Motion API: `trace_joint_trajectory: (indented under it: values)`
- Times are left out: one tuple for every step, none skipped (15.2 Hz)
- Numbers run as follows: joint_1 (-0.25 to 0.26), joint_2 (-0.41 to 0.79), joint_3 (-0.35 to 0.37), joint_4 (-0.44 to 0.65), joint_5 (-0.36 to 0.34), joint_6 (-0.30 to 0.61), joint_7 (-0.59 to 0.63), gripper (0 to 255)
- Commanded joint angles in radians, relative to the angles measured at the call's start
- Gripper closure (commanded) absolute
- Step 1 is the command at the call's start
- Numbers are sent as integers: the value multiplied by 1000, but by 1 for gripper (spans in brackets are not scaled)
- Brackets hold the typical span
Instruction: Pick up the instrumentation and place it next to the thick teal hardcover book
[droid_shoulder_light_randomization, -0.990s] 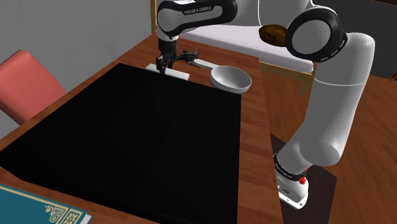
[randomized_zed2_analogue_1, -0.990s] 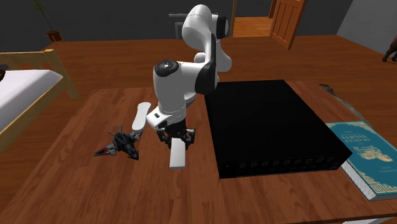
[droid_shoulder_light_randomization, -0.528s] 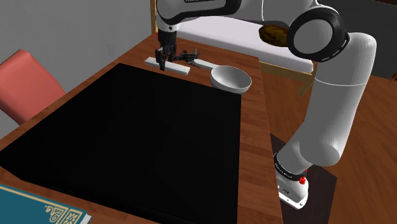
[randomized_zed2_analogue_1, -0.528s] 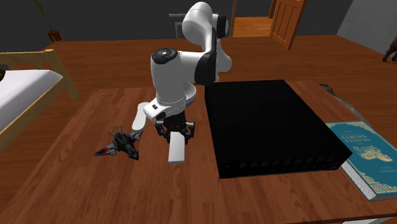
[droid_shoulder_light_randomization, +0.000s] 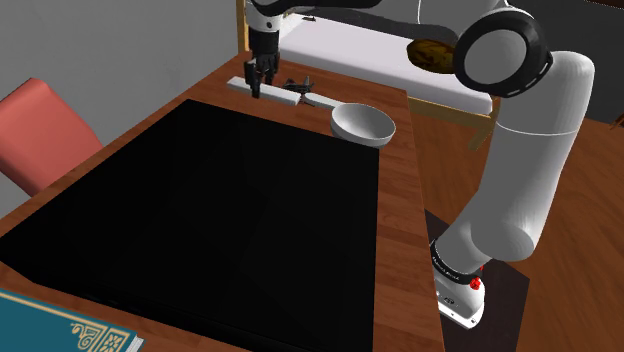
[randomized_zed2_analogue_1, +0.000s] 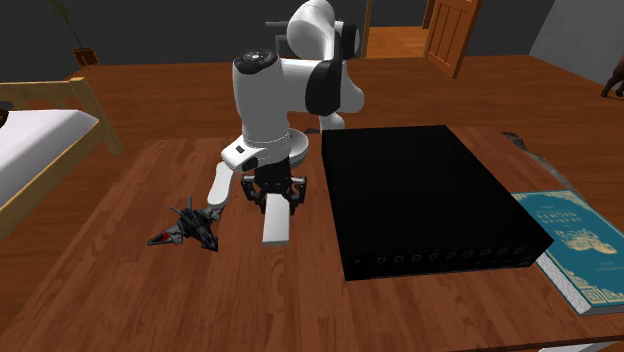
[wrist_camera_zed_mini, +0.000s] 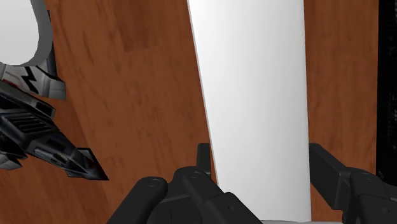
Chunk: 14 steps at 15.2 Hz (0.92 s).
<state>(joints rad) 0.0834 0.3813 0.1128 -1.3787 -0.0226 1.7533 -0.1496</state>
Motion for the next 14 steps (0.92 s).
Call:
trace_joint_trajectory:
  values:
    - [2, 5, 0, 39, -1, -34, 1, 255]
    - [2, 7, 1, 55, -1, -48, 1, 255]
    - [3, 8, 1, 71, -1, -62, 1, 255]
    - [3, 8, 1, 71, -1, -63, 1, 255]
    - [13, -19, 6, 30, 0, -49, 18, 255]
    - [23, -45, 12, -8, 1, -36, 35, 255]
    - [33, -70, 18, -44, 2, -25, 52, 255]
    - [44, -93, 25, -78, 3, -14, 70, 255]
    - [54, -115, 32, -109, 4, -5, 88, 255]
    - [64, -136, 39, -139, 6, 4, 106, 255]
    - [75, -156, 46, -166, 7, 13, 124, 255]
    - [85, -174, 54, -192, 8, 20, 142, 255]
    - [96, -192, 62, -216, 10, 27, 161, 255]
    - [107, -209, 70, -239, 11, 33, 180, 255]
